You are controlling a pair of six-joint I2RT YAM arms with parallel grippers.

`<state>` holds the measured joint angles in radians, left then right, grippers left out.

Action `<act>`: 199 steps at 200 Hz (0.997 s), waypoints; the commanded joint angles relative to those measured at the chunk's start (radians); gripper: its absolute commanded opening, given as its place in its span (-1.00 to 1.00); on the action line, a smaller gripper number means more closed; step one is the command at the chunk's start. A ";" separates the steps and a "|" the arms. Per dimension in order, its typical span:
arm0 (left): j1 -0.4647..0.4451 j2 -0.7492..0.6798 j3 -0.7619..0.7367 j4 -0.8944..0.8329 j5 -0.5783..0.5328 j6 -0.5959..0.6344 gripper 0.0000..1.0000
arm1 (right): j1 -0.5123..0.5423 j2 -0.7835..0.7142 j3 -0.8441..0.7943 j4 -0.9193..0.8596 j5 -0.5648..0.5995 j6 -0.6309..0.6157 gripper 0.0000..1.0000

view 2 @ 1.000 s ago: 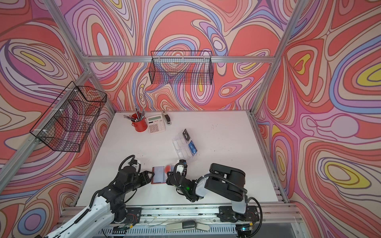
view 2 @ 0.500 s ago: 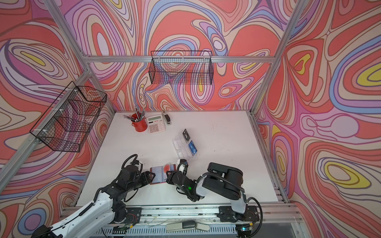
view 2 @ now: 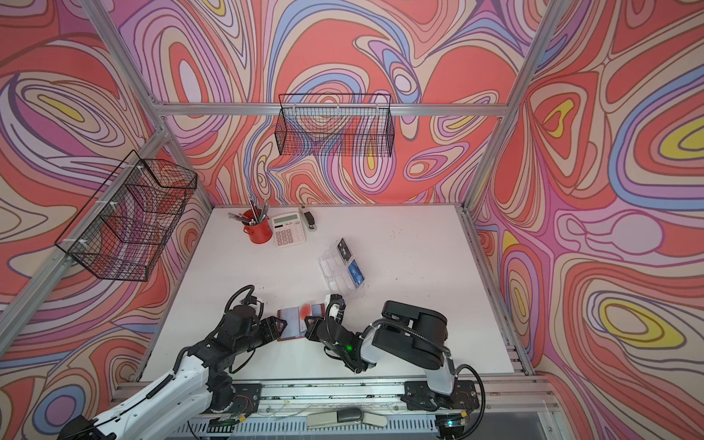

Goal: Put the credit cards into the card holder

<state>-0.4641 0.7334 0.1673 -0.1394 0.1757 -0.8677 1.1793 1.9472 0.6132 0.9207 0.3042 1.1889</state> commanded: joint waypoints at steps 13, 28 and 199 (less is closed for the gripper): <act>-0.001 -0.011 0.007 0.000 -0.015 -0.005 0.10 | 0.005 0.036 0.022 0.021 -0.021 0.017 -1.00; -0.002 -0.010 0.004 0.003 -0.016 -0.007 0.10 | 0.005 0.035 0.020 0.022 -0.020 0.018 -1.00; -0.002 0.009 0.011 -0.002 -0.018 -0.008 0.11 | 0.035 0.009 0.016 0.004 0.036 -0.006 -1.00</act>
<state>-0.4641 0.7532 0.1677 -0.1341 0.1749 -0.8680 1.2118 1.9347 0.6201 0.9199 0.3229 1.1694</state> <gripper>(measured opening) 0.554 0.047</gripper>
